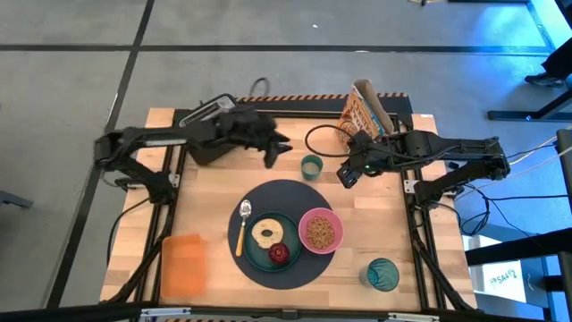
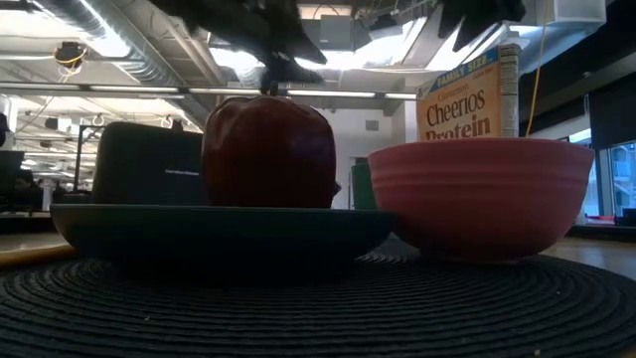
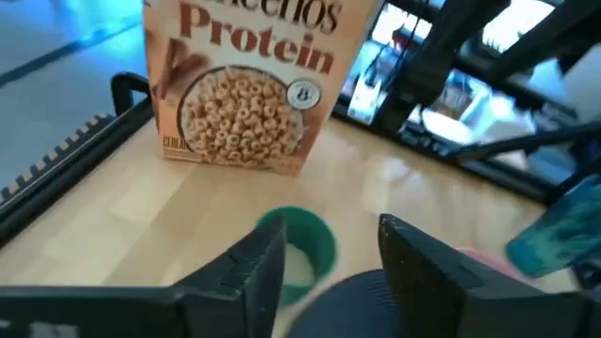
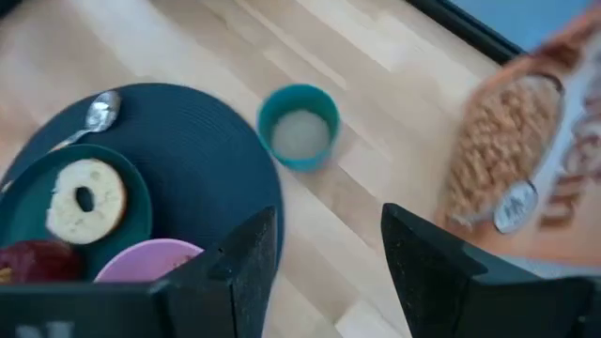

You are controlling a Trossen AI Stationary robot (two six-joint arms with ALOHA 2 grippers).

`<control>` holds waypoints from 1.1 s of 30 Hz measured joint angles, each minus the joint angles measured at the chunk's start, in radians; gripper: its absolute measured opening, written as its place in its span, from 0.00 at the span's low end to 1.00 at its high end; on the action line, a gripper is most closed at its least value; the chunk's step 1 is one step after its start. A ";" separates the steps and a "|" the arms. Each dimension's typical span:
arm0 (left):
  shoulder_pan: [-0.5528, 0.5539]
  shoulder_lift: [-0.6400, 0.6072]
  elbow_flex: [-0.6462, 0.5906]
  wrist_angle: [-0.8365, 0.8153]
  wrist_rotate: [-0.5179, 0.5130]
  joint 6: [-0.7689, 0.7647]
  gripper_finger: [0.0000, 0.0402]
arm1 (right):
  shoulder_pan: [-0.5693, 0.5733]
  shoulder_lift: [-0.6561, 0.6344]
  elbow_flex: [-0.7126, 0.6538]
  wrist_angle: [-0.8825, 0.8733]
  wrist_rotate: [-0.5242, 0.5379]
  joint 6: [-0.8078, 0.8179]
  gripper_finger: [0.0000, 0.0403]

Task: Arrange a breakfast setting
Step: Put the green cup of rice grain to the top side of the green plate on the placemat

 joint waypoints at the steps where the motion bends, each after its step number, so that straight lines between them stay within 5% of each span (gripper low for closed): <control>1: 0.009 0.043 0.021 0.006 0.015 0.026 0.43 | 0.000 0.000 0.000 -0.015 0.005 0.018 0.45; 10: 0.017 0.385 0.197 0.110 0.027 0.091 0.48 | 0.000 0.000 0.000 -0.028 0.052 0.109 0.45; 24: 0.011 0.544 0.251 0.005 0.020 0.184 0.48 | 0.000 0.000 0.000 -0.072 0.033 0.151 0.45; 33: 0.009 0.559 0.251 0.004 -0.065 0.184 0.26 | 0.000 0.000 0.000 -0.072 0.022 0.151 0.45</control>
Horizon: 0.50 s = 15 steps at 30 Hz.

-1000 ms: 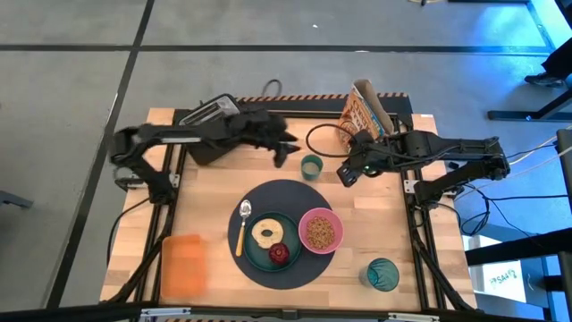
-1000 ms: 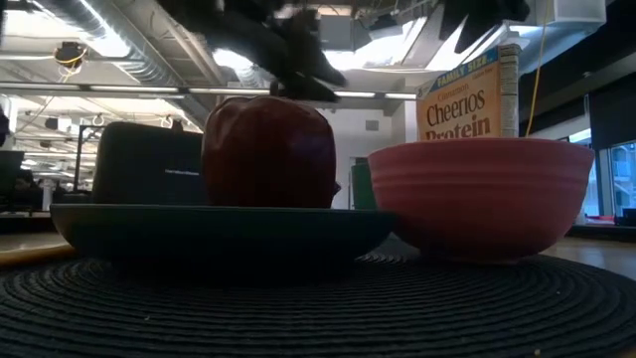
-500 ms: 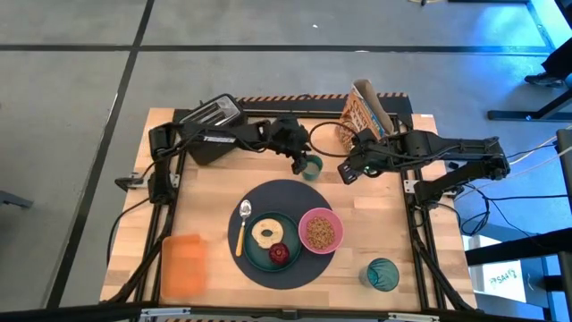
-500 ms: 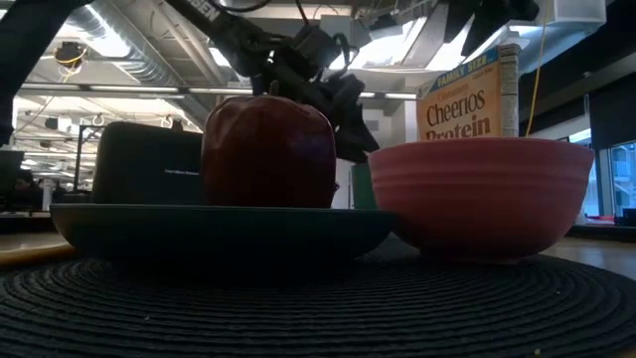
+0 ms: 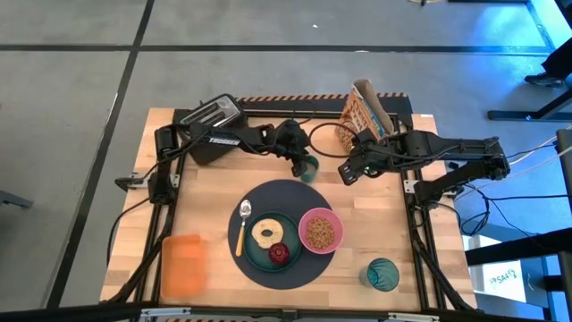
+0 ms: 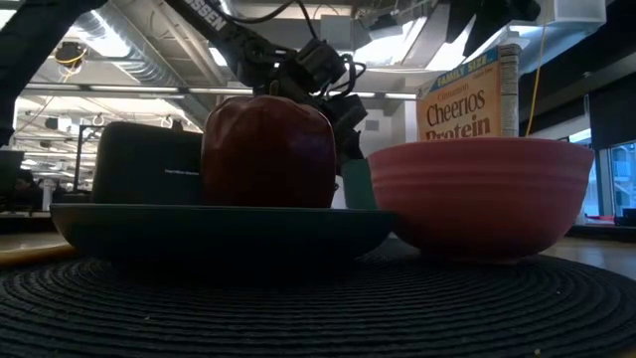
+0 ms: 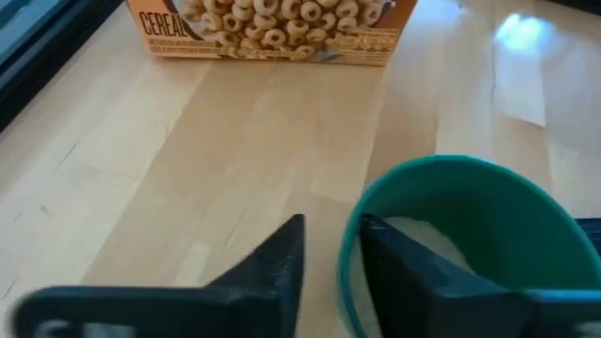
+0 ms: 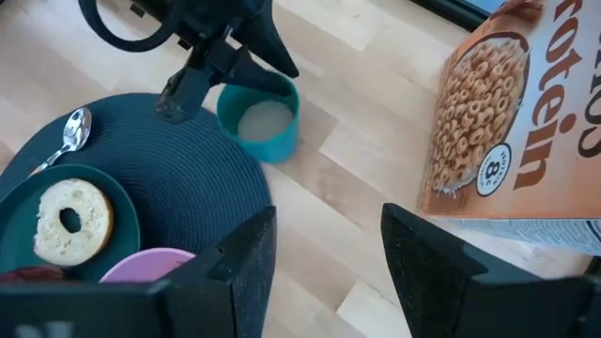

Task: Arrange a breakfast setting
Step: Put the green cup of rice grain to the top side of the green plate on the placemat

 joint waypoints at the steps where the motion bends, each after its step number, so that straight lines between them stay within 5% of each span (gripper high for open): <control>1: 0.002 0.000 0.000 0.000 0.000 0.000 0.21 | 0.000 0.000 0.000 0.000 0.000 0.000 0.45; 6: 0.006 0.000 0.000 -0.004 0.031 0.000 0.03 | 0.000 0.000 0.000 0.000 0.000 0.000 0.45; 15: 0.015 -0.040 0.000 -0.097 0.042 0.012 0.01 | 0.000 0.000 0.000 0.002 0.001 0.000 0.45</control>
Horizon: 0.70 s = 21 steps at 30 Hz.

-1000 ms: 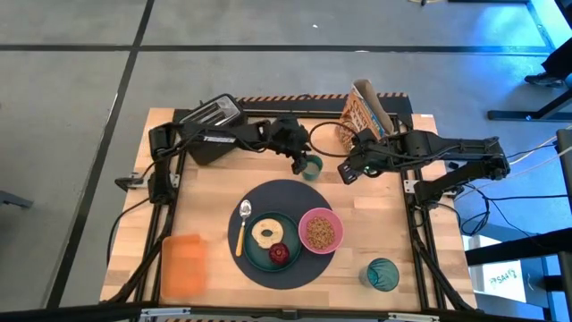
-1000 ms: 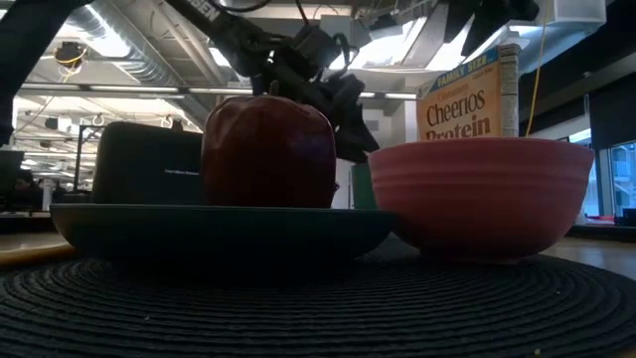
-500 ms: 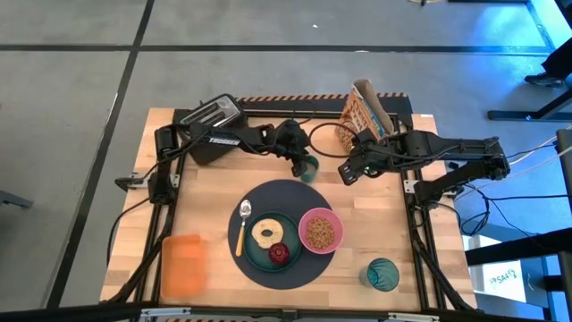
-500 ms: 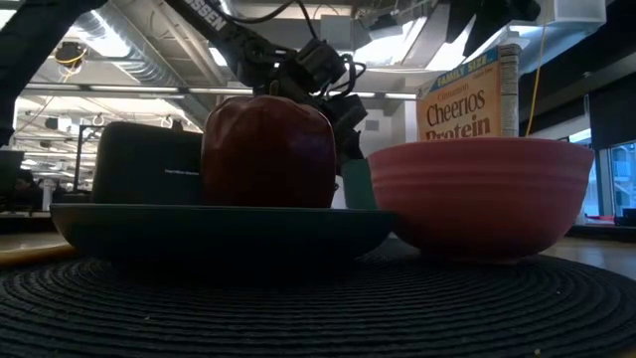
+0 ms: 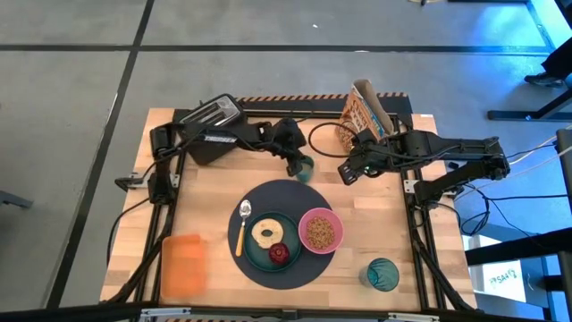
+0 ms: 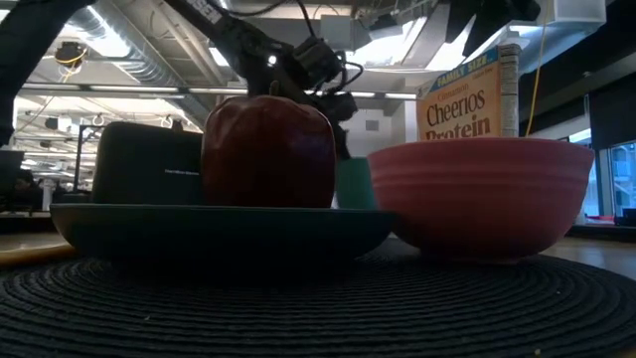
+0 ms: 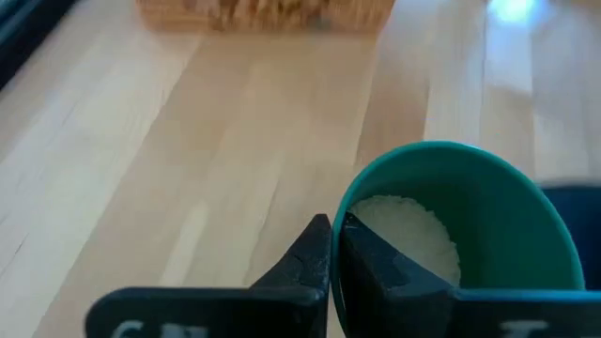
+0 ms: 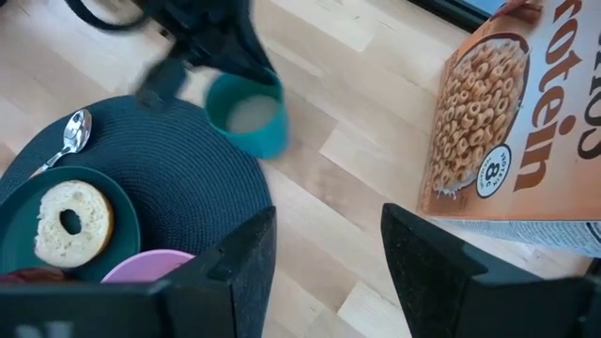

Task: Arrange a breakfast setting
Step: Put the green cup of rice grain to the top side of the green plate on the placemat

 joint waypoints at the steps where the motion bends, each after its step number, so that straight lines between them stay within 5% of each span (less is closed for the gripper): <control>1: 0.004 -0.022 -0.001 -0.046 0.005 0.009 0.01 | 0.000 0.000 0.000 0.000 -0.001 0.000 0.45; 10: -0.048 -0.193 -0.001 -0.433 0.016 0.146 0.01 | 0.000 0.000 0.000 -0.004 0.020 -0.018 0.45; 21: -0.241 -0.127 -0.001 -0.362 -0.069 0.120 0.01 | 0.000 0.000 0.000 0.001 0.052 -0.030 0.45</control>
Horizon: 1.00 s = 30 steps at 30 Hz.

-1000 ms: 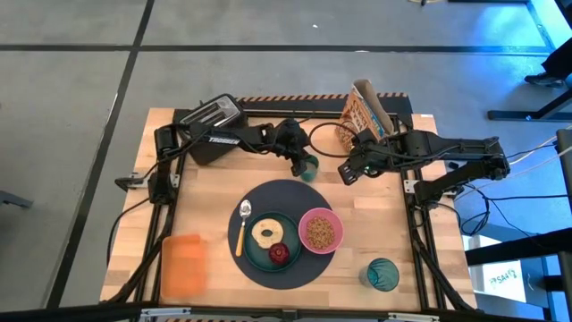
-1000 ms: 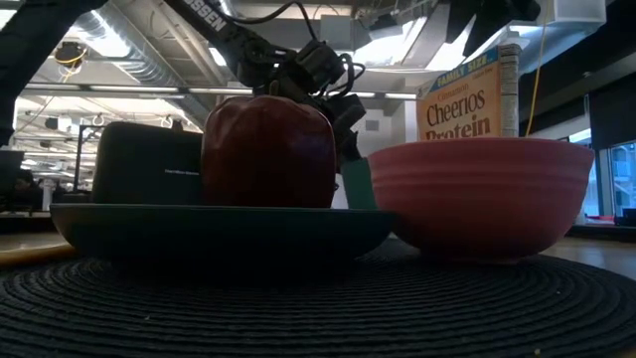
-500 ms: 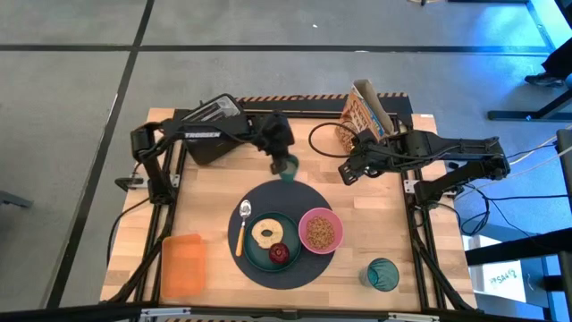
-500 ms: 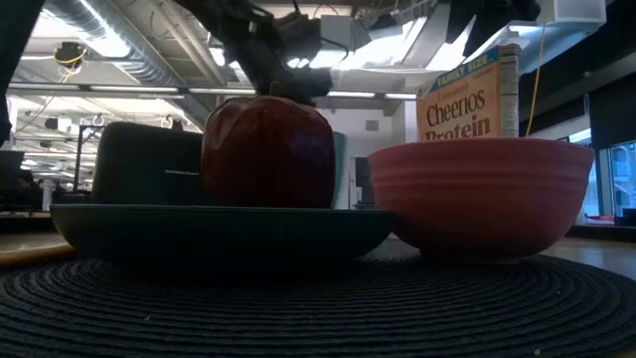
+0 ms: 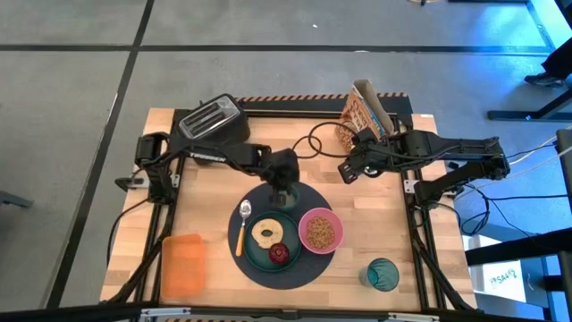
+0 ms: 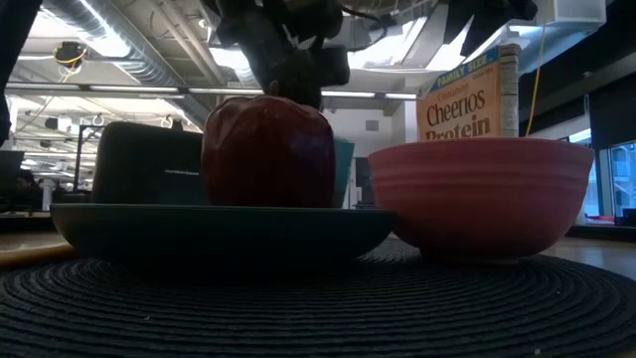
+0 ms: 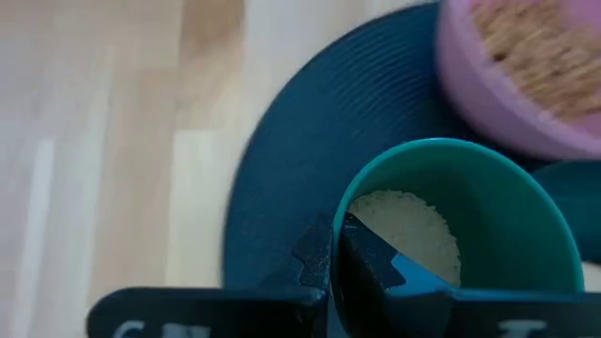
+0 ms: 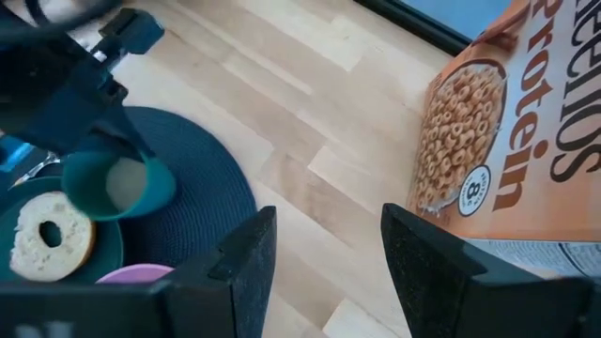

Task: Arrange a breakfast setting
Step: Put the green cup of rice grain to the top side of the green plate on the placemat, then return to Home Position

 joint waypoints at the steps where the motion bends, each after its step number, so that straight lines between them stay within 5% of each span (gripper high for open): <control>1: -0.005 0.006 0.000 -0.008 -0.028 0.001 0.01 | 0.000 0.000 0.000 0.000 0.000 -0.004 0.45; 13: 0.036 0.016 0.000 -0.006 -0.043 -0.031 0.05 | 0.000 0.000 0.000 0.000 0.000 -0.023 0.45; 22: 0.037 0.007 0.000 -0.022 0.010 -0.049 0.28 | 0.000 -0.009 0.000 0.029 0.000 -0.059 0.45; 30: 0.087 -0.133 0.000 -0.040 0.080 -0.064 0.41 | -0.001 -0.105 0.000 0.312 -0.071 -0.297 0.45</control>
